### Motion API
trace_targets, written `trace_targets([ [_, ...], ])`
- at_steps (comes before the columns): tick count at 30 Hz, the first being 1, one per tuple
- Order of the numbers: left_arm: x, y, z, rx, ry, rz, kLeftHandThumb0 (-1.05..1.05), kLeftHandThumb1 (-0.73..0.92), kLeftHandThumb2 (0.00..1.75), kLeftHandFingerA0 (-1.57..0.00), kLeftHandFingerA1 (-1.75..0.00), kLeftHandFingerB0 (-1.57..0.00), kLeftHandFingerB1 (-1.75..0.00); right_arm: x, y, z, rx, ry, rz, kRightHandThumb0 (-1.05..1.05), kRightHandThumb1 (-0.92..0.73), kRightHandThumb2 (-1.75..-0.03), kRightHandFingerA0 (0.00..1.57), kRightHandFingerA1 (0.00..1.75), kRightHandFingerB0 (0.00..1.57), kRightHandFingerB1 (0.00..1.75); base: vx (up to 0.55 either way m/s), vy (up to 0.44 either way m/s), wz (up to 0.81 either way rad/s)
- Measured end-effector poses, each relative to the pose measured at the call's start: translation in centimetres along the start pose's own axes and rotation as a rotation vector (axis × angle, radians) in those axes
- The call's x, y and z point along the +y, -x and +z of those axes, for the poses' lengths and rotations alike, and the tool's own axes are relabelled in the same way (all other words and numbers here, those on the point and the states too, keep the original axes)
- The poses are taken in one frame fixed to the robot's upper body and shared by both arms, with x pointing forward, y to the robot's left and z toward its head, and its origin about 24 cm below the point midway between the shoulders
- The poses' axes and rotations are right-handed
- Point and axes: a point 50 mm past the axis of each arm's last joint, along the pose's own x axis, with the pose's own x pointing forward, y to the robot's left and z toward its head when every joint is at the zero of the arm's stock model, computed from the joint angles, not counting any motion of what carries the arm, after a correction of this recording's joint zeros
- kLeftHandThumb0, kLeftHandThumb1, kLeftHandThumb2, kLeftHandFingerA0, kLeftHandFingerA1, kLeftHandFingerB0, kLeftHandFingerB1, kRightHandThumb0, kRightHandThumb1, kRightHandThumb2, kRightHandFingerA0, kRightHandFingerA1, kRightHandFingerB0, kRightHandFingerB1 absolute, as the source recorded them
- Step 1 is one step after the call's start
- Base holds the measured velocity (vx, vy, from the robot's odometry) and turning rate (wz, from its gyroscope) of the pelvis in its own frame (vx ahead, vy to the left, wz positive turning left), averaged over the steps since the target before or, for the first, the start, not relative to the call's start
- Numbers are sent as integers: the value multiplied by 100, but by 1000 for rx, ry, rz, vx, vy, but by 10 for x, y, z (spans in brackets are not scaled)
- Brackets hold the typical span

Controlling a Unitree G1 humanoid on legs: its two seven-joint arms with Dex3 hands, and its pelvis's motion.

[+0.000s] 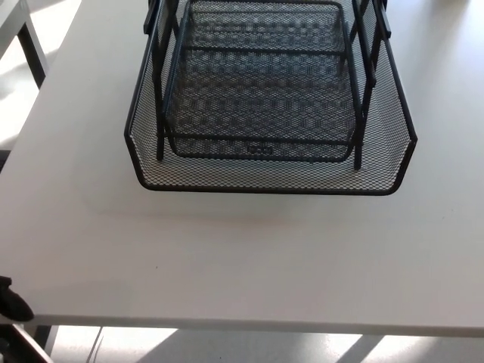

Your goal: The robot uses its right hand to grab the drawer kept on the middle of the desk and pull it out towards the robot

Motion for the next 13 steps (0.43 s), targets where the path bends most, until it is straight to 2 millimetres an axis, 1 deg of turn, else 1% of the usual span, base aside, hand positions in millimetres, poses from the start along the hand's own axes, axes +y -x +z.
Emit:
trace_targets([
  [1, 0, 0, 0, 0, 0, 0, -32, 55, 56, -80, -84, -80, -56, 1, 0, 0, 4, -1, 0, -75, -60, -58, 10, 54, 14, 46, 0, 0, 0],
  [2, 0, 0, 0, 0, 0, 1, -32, 55, 57, -79, -85, -79, -56, 4, 1, -1, 9, -1, 4, -73, -60, -58, 9, 53, 12, 44, 0, 0, 0],
  [3, 0, 0, 0, 0, 1, 2, -30, 55, 57, -79, -85, -79, -56, 5, 0, -1, 12, -2, 5, -74, -61, -59, 8, 55, 10, 46, 0, 0, 0],
  [5, 0, 0, 0, 0, 2, 3, -30, 54, 57, -78, -84, -79, -56, 7, 0, -1, 17, 0, 9, -73, -61, -58, 8, 55, 11, 45, 0, 0, 0],
  [7, 0, 0, 0, 0, 2, 3, -29, 55, 57, -78, -83, -79, -55, 8, -1, -1, 19, -1, 11, -74, -61, -58, 11, 55, 11, 45, 0, 0, 0],
  [8, 0, 0, 0, 0, 2, 3, -29, 54, 57, -79, -82, -79, -56, 9, -1, -1, 19, 0, 11, -76, -48, -84, 11, 55, 8, 50, 0, 0, 0],
  [10, 0, 0, 0, 0, 2, 3, -31, 55, 56, -79, -86, -79, -57, 10, -1, -1, 18, 3, 10, -76, -48, -85, 11, 56, 8, 51, 0, 0, 0],
  [13, 0, 0, 0, 0, 4, 4, -32, 56, 56, -79, -86, -79, -58, 10, -1, -1, 13, 9, 6, -75, -48, -84, 10, 56, 8, 50, 0, 0, 0],
])
